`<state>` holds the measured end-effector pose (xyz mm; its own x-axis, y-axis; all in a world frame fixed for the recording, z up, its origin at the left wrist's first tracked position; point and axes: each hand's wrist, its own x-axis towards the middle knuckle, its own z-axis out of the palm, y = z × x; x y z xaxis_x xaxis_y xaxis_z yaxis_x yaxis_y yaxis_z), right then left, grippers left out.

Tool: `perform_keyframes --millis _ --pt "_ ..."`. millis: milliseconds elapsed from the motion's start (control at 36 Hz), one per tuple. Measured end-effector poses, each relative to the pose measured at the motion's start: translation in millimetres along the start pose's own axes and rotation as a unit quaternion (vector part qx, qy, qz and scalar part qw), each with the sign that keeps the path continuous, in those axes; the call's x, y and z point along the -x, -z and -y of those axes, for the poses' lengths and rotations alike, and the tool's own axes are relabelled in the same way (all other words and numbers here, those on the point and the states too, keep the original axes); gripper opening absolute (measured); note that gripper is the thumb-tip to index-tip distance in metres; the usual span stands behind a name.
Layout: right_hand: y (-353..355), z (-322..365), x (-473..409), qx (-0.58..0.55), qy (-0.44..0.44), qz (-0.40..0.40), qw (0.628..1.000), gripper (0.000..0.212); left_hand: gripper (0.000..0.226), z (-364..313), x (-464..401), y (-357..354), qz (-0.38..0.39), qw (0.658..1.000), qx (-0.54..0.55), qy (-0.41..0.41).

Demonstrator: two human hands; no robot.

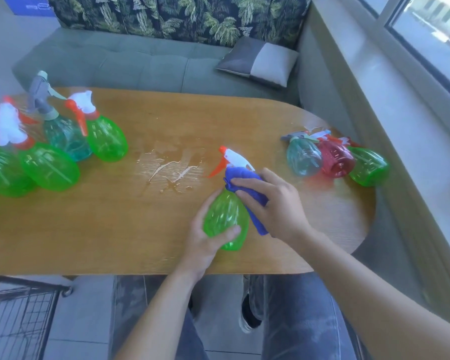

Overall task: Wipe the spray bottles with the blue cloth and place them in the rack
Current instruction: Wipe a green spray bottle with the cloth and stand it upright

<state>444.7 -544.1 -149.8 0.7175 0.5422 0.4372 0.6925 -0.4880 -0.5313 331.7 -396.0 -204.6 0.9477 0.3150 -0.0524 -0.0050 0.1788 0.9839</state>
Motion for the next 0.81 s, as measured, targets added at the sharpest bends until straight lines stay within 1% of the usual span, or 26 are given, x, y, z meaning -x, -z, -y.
perform_keyframes --millis 56,111,167,222,333,389,444,500,556,639,667,722,806 --pt "3.8 -4.2 -10.5 0.048 0.008 -0.019 0.999 0.022 0.089 -0.1 -0.4 1.0 0.004 1.0 -0.001 0.006" --pt "7.1 -8.0 -20.1 0.067 -0.016 -0.046 0.997 0.022 0.089 0.4 -0.8 1.4 0.01 1.0 -0.009 0.011" --pt "9.2 -9.7 -25.9 0.078 -0.035 -0.052 0.995 0.022 0.089 0.8 -0.8 1.1 0.012 1.0 -0.011 0.016" --pt "8.8 -8.7 -26.0 0.079 -0.023 -0.041 0.996 0.021 0.089 1.5 -0.5 1.3 0.012 1.0 -0.01 0.02" --pt "8.3 -3.7 -22.4 0.073 0.036 0.018 0.997 0.02 0.089 3.3 -0.6 2.2 0.011 1.0 -0.016 0.019" --pt "11.2 -6.5 -25.8 0.095 0.031 0.004 0.995 0.019 0.089 3.5 -1.7 2.1 0.012 1.0 -0.018 0.021" --pt "14.1 -12.1 -31.1 0.113 -0.002 -0.025 0.993 0.017 0.088 3.8 -2.4 1.8 0.019 0.999 -0.018 0.022" --pt "15.0 -15.2 -34.3 0.118 -0.03 -0.039 0.992 0.017 0.087 4.0 -2.1 1.8 0.022 0.999 -0.014 0.026" --pt "13.5 -12.4 -33.6 0.112 -0.025 -0.029 0.993 0.017 0.087 3.8 -1.7 1.7 0.021 0.999 -0.012 0.026" --pt "10.2 -5.0 -29.3 0.103 0.014 0.012 0.995 0.018 0.088 3.0 -1.6 1.2 0.017 0.999 -0.019 0.024" --pt "9.6 -3.6 -29.2 0.106 0.021 0.015 0.994 0.017 0.088 2.5 -1.8 1.1 0.016 0.999 -0.019 0.024" --pt "9.5 -4.4 -32.8 0.112 0.01 -0.01 0.994 0.016 0.088 1.4 -1.9 0.5 0.019 0.999 -0.019 0.025" --pt "10.1 -7.5 -40.5 0.115 -0.028 -0.057 0.991 0.016 0.09 0.5 -1.8 -0.9 0.028 0.999 -0.021 0.025"
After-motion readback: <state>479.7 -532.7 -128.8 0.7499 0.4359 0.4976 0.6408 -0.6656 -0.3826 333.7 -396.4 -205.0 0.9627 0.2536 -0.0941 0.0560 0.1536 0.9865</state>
